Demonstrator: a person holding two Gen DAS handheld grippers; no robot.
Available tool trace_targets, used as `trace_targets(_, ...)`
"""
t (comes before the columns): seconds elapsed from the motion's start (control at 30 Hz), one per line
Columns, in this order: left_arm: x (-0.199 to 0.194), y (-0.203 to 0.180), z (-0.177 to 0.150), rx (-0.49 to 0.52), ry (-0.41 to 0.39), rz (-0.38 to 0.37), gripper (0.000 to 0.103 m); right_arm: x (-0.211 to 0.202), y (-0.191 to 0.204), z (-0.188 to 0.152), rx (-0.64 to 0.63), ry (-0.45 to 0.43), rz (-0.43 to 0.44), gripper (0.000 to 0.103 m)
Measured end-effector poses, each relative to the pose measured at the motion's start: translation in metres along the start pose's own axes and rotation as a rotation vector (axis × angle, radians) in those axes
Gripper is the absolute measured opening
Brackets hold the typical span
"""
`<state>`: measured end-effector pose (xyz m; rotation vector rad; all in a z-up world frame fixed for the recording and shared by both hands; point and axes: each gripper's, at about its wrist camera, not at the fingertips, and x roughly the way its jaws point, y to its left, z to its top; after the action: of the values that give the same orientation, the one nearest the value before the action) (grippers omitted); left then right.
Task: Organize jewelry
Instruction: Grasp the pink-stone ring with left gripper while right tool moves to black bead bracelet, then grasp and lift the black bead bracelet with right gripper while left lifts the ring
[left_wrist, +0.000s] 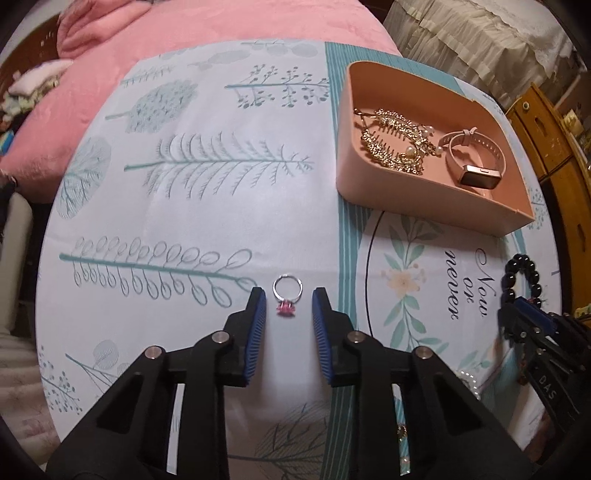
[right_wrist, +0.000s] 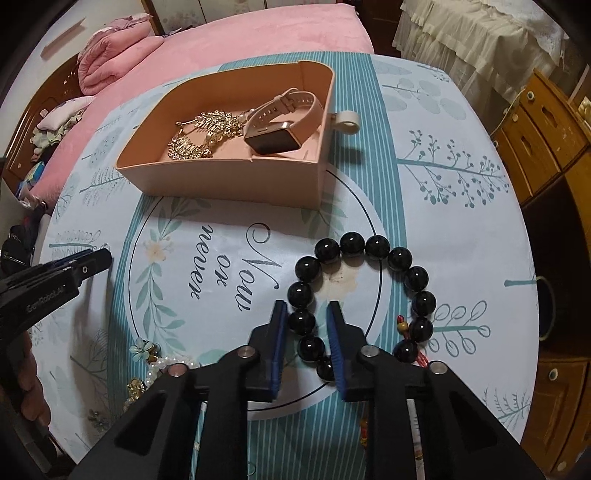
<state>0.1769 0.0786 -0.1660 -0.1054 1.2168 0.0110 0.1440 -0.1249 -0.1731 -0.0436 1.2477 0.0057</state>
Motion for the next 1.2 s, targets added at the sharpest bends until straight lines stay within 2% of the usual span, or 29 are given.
trace_targets(0.07,0.000,-0.005,-0.001,0.019,-0.013,0.020,0.011,-0.001,0.000,0.000,-0.003,-0.006,-0.001,0.016)
trace_targets(0.13,0.000,-0.009,-0.002,0.035,-0.017,0.019,0.011,-0.001,0.000,0.000,0.000,-0.009,0.007,0.015)
trace_targets(0.2,-0.002,-0.011,-0.003,0.045,-0.035,0.019,0.006,-0.005,-0.006,-0.002,0.010,-0.011,0.020,0.015)
trace_targets(0.57,-0.013,-0.014,-0.010,0.042,-0.041,-0.019,0.006,-0.030,-0.020,-0.006,0.039,-0.058,0.078,0.015)
trace_targets(0.77,-0.044,-0.021,-0.009,0.051,-0.076,-0.058,0.006,-0.061,-0.024,-0.002,0.055,-0.108,0.128,0.015)
trace_targets(1.07,-0.093,-0.049,0.036,0.091,-0.170,-0.143,0.006,-0.115,-0.027,0.046,0.092,-0.207,0.280,0.015)
trace_targets(1.2,-0.094,-0.064,0.065,0.112,-0.205,-0.150,0.006,-0.124,-0.016,0.078,0.079,-0.252,0.289,0.015)
